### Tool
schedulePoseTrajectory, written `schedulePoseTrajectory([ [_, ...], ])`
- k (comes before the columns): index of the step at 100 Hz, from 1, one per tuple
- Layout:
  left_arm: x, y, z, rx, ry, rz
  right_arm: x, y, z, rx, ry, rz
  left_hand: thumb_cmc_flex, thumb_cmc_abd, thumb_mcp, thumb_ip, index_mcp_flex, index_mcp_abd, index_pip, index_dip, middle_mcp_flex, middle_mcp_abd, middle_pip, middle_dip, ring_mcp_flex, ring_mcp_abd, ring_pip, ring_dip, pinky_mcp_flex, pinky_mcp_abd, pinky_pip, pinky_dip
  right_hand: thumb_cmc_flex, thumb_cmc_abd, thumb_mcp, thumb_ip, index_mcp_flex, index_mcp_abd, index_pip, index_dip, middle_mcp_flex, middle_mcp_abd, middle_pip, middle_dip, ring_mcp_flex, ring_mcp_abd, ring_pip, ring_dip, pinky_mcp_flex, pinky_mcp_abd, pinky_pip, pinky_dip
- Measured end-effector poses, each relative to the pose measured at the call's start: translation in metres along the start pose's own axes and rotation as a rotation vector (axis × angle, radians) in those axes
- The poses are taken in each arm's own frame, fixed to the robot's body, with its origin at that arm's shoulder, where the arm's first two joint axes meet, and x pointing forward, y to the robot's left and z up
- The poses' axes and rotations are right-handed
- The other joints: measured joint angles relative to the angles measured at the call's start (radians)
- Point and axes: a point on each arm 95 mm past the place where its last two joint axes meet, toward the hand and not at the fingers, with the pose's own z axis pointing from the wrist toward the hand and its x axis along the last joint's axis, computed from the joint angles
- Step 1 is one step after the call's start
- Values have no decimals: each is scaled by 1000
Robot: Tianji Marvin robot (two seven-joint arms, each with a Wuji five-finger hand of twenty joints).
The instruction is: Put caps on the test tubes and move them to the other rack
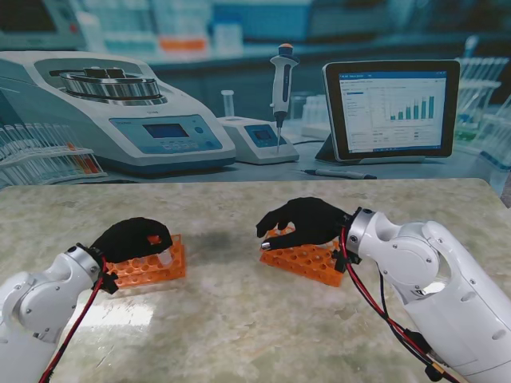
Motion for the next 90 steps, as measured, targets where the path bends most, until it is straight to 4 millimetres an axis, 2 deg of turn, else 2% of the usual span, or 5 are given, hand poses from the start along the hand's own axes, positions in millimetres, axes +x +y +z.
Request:
schedulePoseTrajectory([
  [2,0,0,0,0,0,-1,0,0,0,0,0,0,0,0,0,-7,0,0,0,0,0,3,8,0,0,1,0,0,0,0,0,0,0,0,0,0,0,0,0,0,0,0,0,0,0,0,0,0,0,0,0,0],
  [36,-1,0,3,5,-8,-5,0,-1,0,3,-1,0,-1,0,0,-10,0,-4,0,0,0,10,26,0,0,6,0,0,-1,1,0,0,0,0,0,0,0,0,0,0,0,0,0,0,0,0,0,0,0,0,0,0],
  [75,-5,3,6,24,-14,-8,-1,-2,-2,3,-4,2,-6,0,-1,-28,0,-18,0,0,0,30,76,2,0,10,2,0,-11,3,0,0,0,0,0,0,0,0,0,0,0,0,0,0,0,0,0,0,0,0,0,0],
  [90,-6,1,4,19,-12,26,-1,-2,-2,3,-3,2,-17,3,-1,-29,0,-39,0,0,0,30,87,11,0,13,2,0,-11,4,0,0,0,0,0,0,0,0,0,0,0,0,0,0,0,0,0,0,0,0,0,0],
])
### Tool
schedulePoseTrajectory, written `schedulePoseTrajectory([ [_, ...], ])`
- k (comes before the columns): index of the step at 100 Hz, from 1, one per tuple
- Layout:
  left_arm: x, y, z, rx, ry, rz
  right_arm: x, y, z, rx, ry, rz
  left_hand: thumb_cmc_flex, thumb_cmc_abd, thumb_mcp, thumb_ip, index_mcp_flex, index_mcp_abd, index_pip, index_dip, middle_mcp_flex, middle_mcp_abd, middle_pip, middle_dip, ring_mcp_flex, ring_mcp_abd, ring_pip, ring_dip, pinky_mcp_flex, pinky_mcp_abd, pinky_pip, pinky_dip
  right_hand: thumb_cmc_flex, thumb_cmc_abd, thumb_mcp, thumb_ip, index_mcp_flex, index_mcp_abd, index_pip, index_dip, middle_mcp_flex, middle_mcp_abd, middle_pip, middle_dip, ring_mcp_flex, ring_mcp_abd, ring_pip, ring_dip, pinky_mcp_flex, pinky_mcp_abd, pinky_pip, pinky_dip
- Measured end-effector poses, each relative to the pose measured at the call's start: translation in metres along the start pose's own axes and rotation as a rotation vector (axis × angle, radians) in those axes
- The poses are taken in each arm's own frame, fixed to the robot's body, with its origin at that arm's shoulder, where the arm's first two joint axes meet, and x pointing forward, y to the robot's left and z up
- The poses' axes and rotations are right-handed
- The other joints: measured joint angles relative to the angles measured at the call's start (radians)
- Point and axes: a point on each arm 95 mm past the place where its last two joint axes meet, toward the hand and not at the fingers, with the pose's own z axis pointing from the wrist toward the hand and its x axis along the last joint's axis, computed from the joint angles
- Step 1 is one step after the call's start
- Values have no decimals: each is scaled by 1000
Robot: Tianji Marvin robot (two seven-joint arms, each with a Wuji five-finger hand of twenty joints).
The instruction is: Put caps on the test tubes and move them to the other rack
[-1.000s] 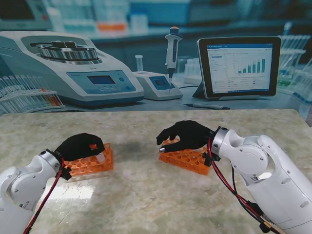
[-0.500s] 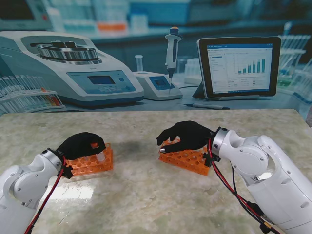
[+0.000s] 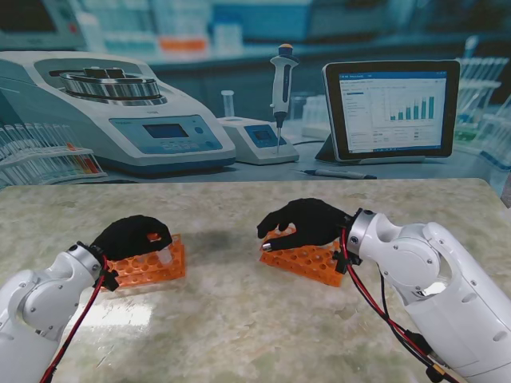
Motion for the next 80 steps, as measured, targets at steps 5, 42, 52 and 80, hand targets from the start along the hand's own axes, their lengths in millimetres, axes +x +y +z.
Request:
schedulePoseTrajectory([
  [5,0,0,0,0,0,-6,0,0,0,0,1,0,0,0,0,0,0,0,0,0,0,0,0,0,0,0,0,0,0,0,0,0,0,0,0,0,0,0,0,0,0,0,0,0,0,0,0,0,0,0,0,0],
  [42,-2,2,-2,13,8,-8,0,0,-1,-1,2,-1,0,0,0,-9,0,-1,0,0,0,2,4,0,-10,0,0,0,-3,1,0,0,0,2,-7,0,0,0,0,0,0,0,0,0,0,0,0,0,0,0,0,0],
  [52,-2,2,-4,16,12,-10,-1,0,-2,-1,3,-1,0,1,0,-9,0,-1,0,0,0,3,4,0,-11,0,0,0,-4,1,0,0,0,2,-7,0,0,0,0,0,0,0,0,0,0,0,0,0,0,0,0,0],
  [80,-3,2,-9,17,22,23,0,-1,-2,2,6,-2,0,2,0,-9,0,-1,0,0,0,3,4,0,-11,12,0,0,-12,2,0,0,0,2,-10,0,0,0,0,0,0,0,0,0,0,0,0,0,0,0,0,-1],
])
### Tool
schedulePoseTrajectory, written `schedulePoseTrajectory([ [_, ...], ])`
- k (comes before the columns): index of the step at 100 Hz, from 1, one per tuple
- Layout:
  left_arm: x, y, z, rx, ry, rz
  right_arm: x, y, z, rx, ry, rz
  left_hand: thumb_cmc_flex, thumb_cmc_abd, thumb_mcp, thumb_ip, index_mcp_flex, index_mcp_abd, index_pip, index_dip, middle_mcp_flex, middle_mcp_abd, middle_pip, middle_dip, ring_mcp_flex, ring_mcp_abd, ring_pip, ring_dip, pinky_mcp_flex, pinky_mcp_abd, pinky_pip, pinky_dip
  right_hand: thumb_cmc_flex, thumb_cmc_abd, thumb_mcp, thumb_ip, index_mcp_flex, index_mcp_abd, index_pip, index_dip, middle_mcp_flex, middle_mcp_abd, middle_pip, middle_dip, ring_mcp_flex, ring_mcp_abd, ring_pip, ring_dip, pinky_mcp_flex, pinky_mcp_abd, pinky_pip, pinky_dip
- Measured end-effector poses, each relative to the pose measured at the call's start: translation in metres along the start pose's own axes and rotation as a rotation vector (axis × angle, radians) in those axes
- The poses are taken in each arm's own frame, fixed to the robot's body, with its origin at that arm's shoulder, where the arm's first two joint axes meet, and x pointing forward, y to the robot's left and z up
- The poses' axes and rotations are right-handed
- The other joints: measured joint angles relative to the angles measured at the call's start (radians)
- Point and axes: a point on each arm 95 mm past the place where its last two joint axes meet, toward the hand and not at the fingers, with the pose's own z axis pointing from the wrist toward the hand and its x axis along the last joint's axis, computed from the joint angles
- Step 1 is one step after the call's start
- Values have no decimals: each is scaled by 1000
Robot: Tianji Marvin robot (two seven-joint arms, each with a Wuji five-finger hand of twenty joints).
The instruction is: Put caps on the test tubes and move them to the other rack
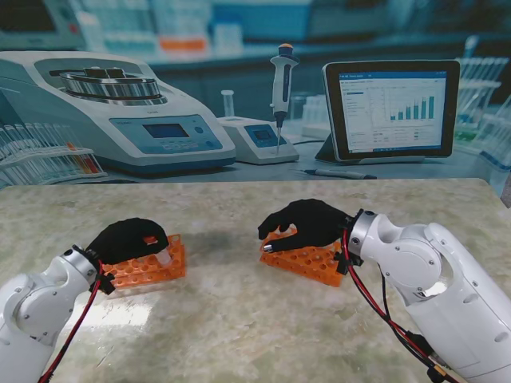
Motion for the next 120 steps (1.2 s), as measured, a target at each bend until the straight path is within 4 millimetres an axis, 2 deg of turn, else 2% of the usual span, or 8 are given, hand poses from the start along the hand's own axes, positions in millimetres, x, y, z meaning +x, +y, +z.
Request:
schedulePoseTrajectory([
  [43,0,1,1,7,8,19,2,-1,0,2,5,-1,0,0,0,0,0,0,0,0,0,2,4,-1,0,3,0,2,-5,8,-3,0,0,0,0,0,0,0,0,0,0,0,0,0,0,0,0,0,0,0,0,0],
  [120,0,5,11,42,35,35,2,-2,-3,0,5,1,-9,2,0,-1,0,-14,0,0,0,58,82,15,0,19,2,10,-24,10,-12,11,0,6,-2,0,0,0,0,0,0,0,0,0,0,0,0,0,0,0,0,-1],
])
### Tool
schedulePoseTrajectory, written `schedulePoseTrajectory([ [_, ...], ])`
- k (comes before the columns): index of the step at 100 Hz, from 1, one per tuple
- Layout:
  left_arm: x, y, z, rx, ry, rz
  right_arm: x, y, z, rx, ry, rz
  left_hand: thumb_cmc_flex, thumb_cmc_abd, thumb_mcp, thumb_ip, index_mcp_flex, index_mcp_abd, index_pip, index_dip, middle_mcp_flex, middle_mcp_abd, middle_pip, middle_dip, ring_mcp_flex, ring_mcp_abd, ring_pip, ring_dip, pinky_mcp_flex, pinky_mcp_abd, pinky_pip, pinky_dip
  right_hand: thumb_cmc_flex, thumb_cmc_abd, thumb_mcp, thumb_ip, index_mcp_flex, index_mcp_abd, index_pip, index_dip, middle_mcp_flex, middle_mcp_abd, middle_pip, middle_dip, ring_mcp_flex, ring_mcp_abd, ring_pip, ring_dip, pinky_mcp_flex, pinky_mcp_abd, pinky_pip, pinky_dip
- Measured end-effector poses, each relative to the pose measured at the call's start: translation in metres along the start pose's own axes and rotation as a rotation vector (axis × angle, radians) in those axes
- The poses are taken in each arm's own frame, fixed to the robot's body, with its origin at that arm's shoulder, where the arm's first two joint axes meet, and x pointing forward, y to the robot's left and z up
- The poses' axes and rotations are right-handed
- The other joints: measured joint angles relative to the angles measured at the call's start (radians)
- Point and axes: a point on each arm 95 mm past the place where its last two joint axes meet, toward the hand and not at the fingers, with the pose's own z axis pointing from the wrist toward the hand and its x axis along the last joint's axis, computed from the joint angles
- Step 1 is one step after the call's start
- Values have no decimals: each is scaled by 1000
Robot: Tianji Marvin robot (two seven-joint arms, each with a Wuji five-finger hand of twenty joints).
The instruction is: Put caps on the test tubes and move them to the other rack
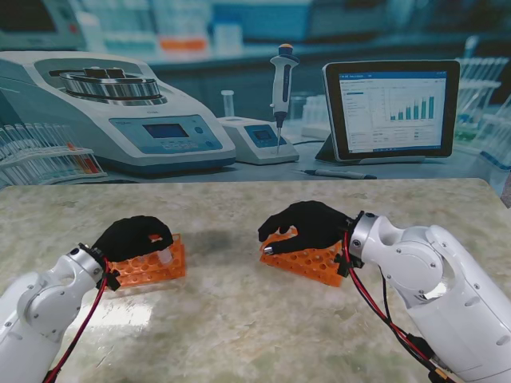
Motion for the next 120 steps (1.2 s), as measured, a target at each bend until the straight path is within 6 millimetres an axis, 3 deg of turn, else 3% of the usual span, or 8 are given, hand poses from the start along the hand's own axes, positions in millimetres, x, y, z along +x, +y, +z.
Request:
schedulePoseTrajectory([
  [120,0,-1,-3,12,-4,0,1,-1,0,5,0,2,-6,2,0,-1,0,-10,0,0,0,10,8,11,-9,3,-8,4,-11,0,-3,3,0,16,-5,0,0,0,3,0,0,0,0,0,-12,0,-46,-4,-1,0,0,-4],
])
